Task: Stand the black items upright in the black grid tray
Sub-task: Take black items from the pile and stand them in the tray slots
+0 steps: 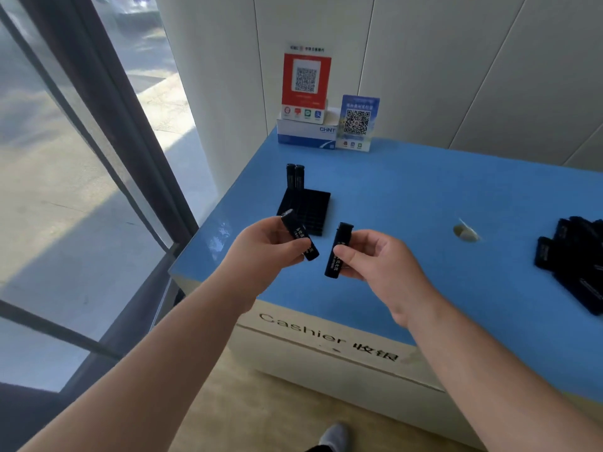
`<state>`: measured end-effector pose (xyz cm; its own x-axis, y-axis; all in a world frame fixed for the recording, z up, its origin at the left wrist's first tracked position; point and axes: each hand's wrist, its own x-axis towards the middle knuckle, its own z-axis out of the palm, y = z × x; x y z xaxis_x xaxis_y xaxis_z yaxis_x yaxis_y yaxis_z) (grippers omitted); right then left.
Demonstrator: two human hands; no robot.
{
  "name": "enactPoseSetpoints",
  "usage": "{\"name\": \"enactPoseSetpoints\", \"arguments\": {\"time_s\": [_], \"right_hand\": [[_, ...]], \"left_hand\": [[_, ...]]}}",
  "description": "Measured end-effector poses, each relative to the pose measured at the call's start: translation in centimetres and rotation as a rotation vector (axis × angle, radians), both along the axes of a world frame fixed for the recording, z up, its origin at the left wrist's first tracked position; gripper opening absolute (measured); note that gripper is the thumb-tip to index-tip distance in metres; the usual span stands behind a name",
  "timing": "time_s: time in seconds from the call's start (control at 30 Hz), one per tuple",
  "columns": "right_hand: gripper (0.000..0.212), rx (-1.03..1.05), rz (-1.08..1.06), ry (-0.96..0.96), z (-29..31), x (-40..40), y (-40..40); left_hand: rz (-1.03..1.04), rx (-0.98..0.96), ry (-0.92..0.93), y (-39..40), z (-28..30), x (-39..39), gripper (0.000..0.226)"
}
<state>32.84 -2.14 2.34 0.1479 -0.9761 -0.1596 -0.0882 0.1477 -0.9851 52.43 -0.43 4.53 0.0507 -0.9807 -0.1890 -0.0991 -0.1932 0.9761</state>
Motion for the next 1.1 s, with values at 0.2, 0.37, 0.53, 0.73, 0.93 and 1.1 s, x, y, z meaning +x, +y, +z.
{"name": "enactPoseSetpoints", "arguments": {"time_s": [0.2, 0.37, 0.53, 0.73, 0.93, 1.1], "right_hand": [[0.007, -0.052, -0.028, 0.02, 0.8, 1.3, -6.4], [0.005, -0.05, -0.079, 0.058, 0.6, 1.9, -10.4], [0.005, -0.035, -0.141, 0.106, 0.0, 2.7, -13.5], [0.01, -0.068, -0.299, 0.187, -1.1, 4.1, -16.9], [0.012, -0.152, -0.357, 0.398, -2.2, 4.9, -18.5], [0.014, -0.11, -0.35, 0.411, -3.2, 5.2, -19.4]], "left_hand": [[0.008, -0.023, -0.14, -5.9, 1.3, 1.2, 0.016], [-0.004, -0.046, -0.297, -10.3, 1.5, 2.1, 0.011], [-0.045, -0.236, -0.481, -16.3, 2.2, 3.3, 0.013], [-0.302, -0.345, -0.692, -24.2, 0.2, 4.3, 0.012], [-0.559, -0.219, -0.885, -27.9, -3.0, 4.5, 0.016], [-0.624, -0.234, -0.876, -28.4, -4.0, 4.5, 0.013]]}}
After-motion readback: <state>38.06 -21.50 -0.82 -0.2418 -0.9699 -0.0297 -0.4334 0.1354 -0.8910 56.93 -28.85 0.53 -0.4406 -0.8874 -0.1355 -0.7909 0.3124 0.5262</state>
